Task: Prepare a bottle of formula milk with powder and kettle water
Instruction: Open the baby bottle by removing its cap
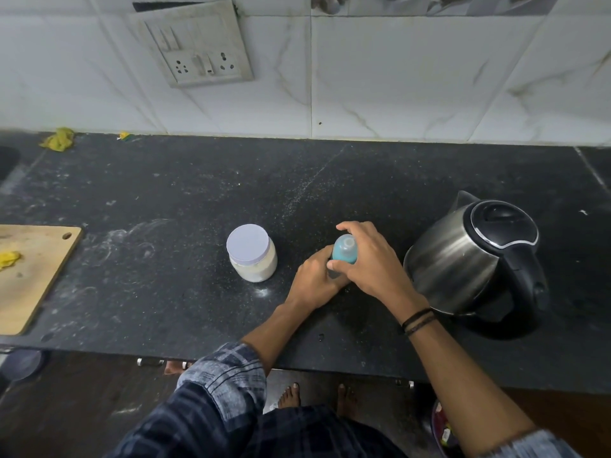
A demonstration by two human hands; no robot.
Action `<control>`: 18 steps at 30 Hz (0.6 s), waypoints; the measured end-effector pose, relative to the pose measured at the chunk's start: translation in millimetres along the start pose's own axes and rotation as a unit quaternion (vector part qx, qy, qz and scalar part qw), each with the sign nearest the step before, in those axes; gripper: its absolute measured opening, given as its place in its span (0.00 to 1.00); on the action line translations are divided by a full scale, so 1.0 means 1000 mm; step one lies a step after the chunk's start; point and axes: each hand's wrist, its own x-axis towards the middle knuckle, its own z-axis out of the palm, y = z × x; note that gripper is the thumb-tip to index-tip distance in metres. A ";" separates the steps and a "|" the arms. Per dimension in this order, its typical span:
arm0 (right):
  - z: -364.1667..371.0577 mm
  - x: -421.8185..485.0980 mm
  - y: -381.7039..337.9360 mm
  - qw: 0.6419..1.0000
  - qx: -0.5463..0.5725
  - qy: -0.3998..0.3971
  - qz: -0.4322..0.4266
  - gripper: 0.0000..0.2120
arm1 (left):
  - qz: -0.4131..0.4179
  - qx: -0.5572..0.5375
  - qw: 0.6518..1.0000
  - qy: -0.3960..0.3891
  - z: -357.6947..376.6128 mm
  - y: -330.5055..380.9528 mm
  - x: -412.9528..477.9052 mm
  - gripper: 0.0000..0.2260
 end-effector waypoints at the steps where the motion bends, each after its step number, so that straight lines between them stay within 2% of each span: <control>1: 0.000 0.001 0.000 1.000 -0.003 0.003 0.003 0.32 | 0.002 0.001 1.000 0.002 -0.001 0.001 -0.001 0.26; 4: 0.002 0.001 0.000 1.000 -0.002 -0.006 -0.002 0.30 | 0.004 0.002 1.000 0.005 -0.001 0.002 -0.001 0.27; 10: 0.002 0.001 -0.001 1.000 0.002 0.001 0.011 0.37 | -0.001 -0.003 1.000 0.003 0.000 0.000 0.001 0.27; 14: 0.003 0.000 0.001 1.000 -0.017 -0.001 0.007 0.32 | 0.006 -0.001 1.000 0.008 0.000 0.001 0.000 0.27; 18: 0.002 0.001 0.001 1.000 0.007 -0.007 0.007 0.40 | 0.002 -0.001 1.000 0.006 0.001 0.000 0.001 0.28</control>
